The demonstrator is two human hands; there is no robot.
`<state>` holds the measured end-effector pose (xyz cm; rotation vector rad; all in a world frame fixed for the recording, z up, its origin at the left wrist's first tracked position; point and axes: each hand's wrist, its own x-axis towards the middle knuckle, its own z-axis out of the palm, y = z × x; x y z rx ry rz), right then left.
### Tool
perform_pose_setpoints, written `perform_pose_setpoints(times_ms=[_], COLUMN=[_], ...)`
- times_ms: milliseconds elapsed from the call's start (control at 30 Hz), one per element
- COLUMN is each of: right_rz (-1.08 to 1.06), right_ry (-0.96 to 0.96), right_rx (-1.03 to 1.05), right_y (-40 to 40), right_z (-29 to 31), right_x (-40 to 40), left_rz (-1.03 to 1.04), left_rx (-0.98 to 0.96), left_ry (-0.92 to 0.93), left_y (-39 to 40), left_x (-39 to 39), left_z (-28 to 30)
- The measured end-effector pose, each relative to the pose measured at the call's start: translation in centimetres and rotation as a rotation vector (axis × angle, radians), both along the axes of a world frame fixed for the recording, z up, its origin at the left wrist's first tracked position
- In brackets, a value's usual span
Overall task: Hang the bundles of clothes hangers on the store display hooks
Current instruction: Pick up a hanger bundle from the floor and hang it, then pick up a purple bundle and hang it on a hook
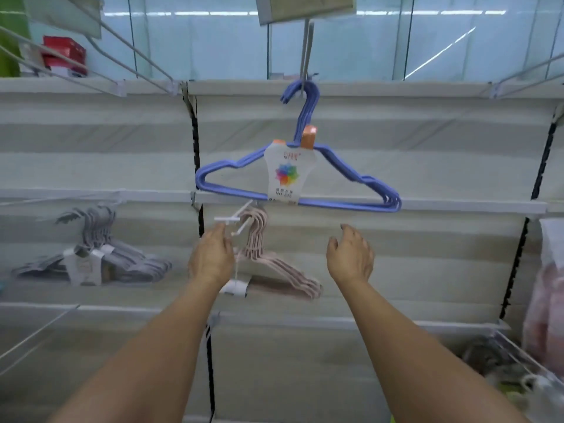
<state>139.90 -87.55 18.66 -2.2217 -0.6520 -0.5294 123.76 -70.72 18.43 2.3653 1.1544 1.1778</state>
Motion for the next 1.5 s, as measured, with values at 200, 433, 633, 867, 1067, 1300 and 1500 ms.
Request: perform_pose_setpoints(times_ms=[200, 433, 633, 867, 1067, 1300, 1500], right_rz=[0.047, 0.028, -0.100, -0.282, -0.473, -0.732, -0.916], right_ry=[0.203, 0.373, 0.506, 0.613, 0.706, 0.821, 0.889], right_rx=[-0.163, -0.243, -0.235, -0.220, -0.217, -0.161, -0.089], right_y=[-2.8, -6.6, -11.1, -17.6, -26.2, -38.8, -51.9], right_z=[-6.6, -13.2, -18.5, -23.2, -26.1, -29.5, -31.3], right_x=[-3.6, -7.7, -11.1, -16.0, -19.1, -22.4, -24.0], left_rz=[-0.082, -0.229, -0.411, -0.596, -0.805, -1.035, -1.205], left_rx=[-0.064, -0.149, -0.249, -0.217, -0.187, -0.146, -0.094], left_ry=[0.079, 0.275, 0.387, 0.515, 0.617, 0.734, 0.770], left_y=[-4.6, -8.9, -12.2, -18.2, -25.4, -37.4, -50.4], left_x=[-1.5, -2.8, -4.1, -5.7, -5.1, -3.8, -2.4], left_z=[-6.8, -13.7, -19.6, -22.9, -26.1, -29.8, -31.3])
